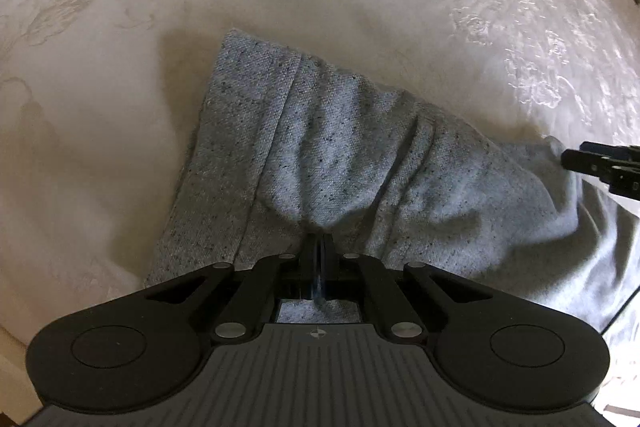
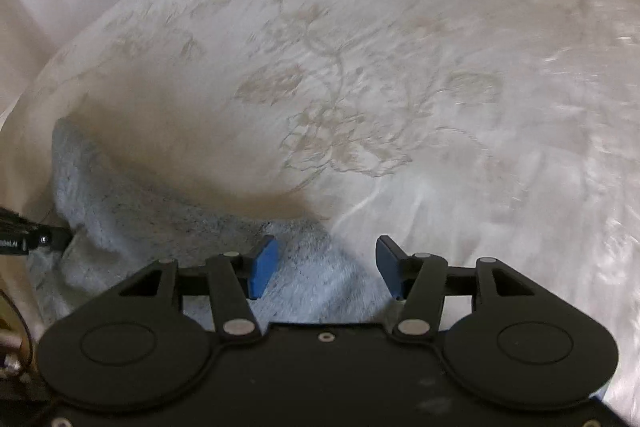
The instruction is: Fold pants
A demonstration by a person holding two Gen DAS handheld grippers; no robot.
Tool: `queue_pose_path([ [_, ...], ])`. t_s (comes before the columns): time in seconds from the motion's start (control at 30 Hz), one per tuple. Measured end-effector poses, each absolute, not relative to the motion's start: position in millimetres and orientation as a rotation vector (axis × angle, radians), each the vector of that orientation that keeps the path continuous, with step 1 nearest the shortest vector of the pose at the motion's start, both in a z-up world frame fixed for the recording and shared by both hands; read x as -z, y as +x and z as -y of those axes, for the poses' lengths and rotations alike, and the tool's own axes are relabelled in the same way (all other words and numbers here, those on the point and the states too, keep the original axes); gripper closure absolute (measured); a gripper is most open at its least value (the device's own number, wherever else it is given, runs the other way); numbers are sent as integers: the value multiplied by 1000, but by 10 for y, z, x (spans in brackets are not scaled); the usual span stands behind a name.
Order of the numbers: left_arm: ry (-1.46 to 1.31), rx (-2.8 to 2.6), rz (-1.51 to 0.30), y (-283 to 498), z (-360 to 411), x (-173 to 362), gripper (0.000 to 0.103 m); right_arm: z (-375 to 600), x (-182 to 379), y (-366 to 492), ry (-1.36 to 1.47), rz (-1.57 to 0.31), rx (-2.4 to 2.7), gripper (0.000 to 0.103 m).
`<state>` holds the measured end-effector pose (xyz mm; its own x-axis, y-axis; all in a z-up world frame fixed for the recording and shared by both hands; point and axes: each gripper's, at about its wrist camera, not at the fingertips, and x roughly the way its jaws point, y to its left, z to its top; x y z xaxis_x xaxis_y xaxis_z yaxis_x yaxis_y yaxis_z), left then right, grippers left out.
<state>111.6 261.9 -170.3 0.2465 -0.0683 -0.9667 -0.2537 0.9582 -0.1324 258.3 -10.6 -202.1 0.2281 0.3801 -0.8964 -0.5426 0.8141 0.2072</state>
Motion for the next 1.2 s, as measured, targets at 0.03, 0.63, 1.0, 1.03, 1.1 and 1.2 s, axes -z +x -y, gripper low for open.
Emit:
queue_pose_path([
  [0.03,-287,-141,-1321,1117,-2608,1706,100,105,2052,2609,-160,-1199,-660,46],
  [0.63,-285,-217,-1347,1226,-2451,1763,100,74,1850,2106,11,-1139,-780,73],
  [1.0,-280,-161,-1258,1284,-2303,1300,100,144,1854,2263,-44,-1069,-671,63],
  [1.03,-270,-133,-1237,1322,-2247,1199,100,174,1862,2302,-42,-1082,-679,57],
  [1.1,-257,-82,-1202,1405,-2150,1063,100,245,1904,2378,-31,-1111,-705,54],
  [1.2,-237,-15,-1169,1595,-1975,972,100,223,1969,2458,-28,-1143,-743,54],
])
